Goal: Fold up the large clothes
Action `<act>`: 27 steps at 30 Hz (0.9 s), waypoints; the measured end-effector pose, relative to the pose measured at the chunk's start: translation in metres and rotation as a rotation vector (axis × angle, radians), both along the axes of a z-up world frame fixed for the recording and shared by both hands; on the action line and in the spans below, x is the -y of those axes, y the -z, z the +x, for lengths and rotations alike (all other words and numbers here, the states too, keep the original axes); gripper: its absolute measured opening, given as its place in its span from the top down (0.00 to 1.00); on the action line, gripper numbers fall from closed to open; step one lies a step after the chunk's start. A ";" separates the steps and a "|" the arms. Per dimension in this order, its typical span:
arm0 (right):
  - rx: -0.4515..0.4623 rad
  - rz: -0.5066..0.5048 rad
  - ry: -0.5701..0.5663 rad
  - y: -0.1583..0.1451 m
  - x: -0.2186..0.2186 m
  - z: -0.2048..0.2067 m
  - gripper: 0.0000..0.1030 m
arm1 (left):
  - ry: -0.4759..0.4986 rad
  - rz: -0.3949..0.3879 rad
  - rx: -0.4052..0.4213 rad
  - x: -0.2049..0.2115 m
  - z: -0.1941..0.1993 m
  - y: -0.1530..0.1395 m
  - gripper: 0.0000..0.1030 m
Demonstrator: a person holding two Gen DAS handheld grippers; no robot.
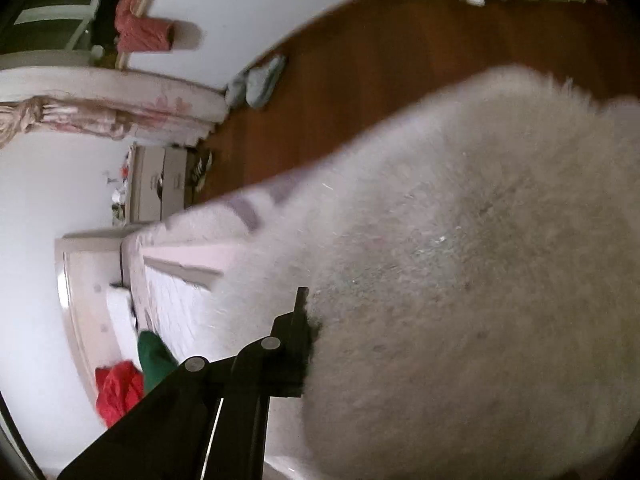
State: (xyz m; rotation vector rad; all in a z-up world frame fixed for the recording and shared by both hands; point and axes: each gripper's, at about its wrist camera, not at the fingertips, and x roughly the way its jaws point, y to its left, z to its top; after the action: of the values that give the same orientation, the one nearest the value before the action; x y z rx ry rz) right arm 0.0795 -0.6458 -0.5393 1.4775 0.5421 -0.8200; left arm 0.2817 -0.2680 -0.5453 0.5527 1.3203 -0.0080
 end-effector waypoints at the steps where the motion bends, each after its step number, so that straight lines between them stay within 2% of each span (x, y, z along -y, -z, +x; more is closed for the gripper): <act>1: 0.004 -0.043 -0.014 -0.018 0.002 -0.001 0.92 | -0.011 -0.005 0.012 -0.002 0.007 -0.004 0.00; 4: 0.006 -0.189 -0.117 -0.070 0.000 0.031 0.92 | -0.056 -0.021 0.024 -0.012 0.026 -0.009 0.00; 9: -0.015 -0.322 -0.340 -0.126 -0.021 0.110 0.93 | -0.155 -0.050 0.036 -0.048 0.047 -0.012 0.00; 12: -0.038 -0.386 -0.488 -0.152 -0.053 0.166 0.93 | -0.220 -0.049 0.033 -0.080 0.056 -0.003 0.00; 16: -0.079 -0.517 -0.754 -0.175 -0.133 0.249 0.93 | -0.317 -0.068 0.002 -0.135 0.061 0.005 0.00; 19: -0.097 -0.611 -0.985 -0.179 -0.224 0.301 0.93 | -0.380 -0.079 -0.001 -0.186 0.060 0.002 0.00; 21: -0.114 -0.658 -1.160 -0.167 -0.292 0.335 0.93 | -0.425 -0.076 -0.011 -0.224 0.054 0.000 0.00; 24: -0.166 -0.703 -1.449 -0.123 -0.408 0.373 0.93 | -0.486 -0.072 -0.045 -0.272 0.040 0.004 0.00; 27: -0.256 -0.742 -1.707 -0.069 -0.500 0.373 0.93 | -0.494 -0.042 -0.071 -0.304 0.022 0.011 0.00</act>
State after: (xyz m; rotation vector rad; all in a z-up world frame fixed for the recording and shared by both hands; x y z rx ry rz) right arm 0.4522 -0.1453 -0.4699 -0.0709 1.2120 0.2242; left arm 0.3038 0.0364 -0.5562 0.1810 1.4940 0.3530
